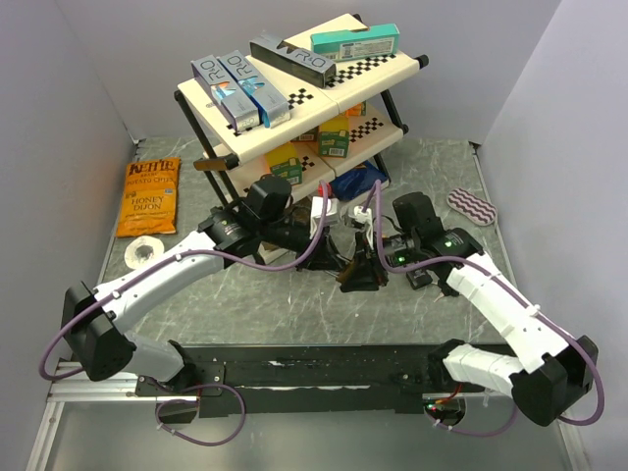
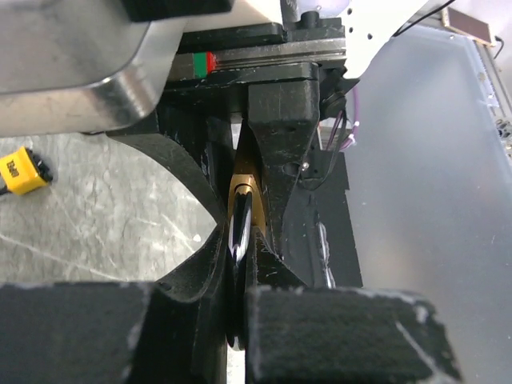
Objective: Lock with the key
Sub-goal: Lock the lock.
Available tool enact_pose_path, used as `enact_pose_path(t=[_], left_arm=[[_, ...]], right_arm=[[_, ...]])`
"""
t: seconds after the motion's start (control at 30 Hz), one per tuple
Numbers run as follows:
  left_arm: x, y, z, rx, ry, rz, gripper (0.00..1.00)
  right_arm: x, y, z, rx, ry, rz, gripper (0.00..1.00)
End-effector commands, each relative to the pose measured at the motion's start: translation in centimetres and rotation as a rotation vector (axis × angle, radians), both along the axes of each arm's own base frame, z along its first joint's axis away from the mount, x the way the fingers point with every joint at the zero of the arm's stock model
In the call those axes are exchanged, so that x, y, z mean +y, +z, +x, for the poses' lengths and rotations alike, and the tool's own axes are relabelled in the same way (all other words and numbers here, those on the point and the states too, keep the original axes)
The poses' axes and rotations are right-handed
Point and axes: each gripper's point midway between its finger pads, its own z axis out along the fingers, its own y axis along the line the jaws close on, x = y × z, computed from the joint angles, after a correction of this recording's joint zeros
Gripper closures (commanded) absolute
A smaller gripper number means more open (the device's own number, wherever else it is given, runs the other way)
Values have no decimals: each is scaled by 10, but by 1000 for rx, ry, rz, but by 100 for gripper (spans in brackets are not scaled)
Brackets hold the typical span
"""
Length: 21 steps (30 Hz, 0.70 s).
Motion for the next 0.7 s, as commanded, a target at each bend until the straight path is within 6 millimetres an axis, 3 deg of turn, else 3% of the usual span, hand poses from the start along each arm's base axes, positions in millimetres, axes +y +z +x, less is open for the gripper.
enact_pose_path(t=[0.0,0.27,0.3,0.33,0.4,0.43,0.47,0.53,0.67], left_arm=[[-40,83,-34,-295,-232,-358,99],[-3,65,-13,-290,-150,-258,99],[1,65,-7,-296,-130,-255,99],[3,69,-3,-303,-116,-258,99],[9,76,4,-309,-90,-270,99],[11,80,6,-314,-83,-277,99],[14,85,7,-323,-75,-290,99],[16,94,11,-325,-58,-320,99],[20,115,7,-338,-48,-390,99]], right_arm=[[38,79,1,-273,183,309,100],[-1,62,15,-306,75,195,99],[-5,58,20,-320,46,164,90],[-9,55,24,-340,36,151,73],[-21,52,32,-327,-12,124,54],[-25,53,35,-333,-25,120,34],[-29,58,39,-338,-45,116,26],[-34,59,43,-335,-70,99,17],[-34,70,40,-352,-66,122,10]])
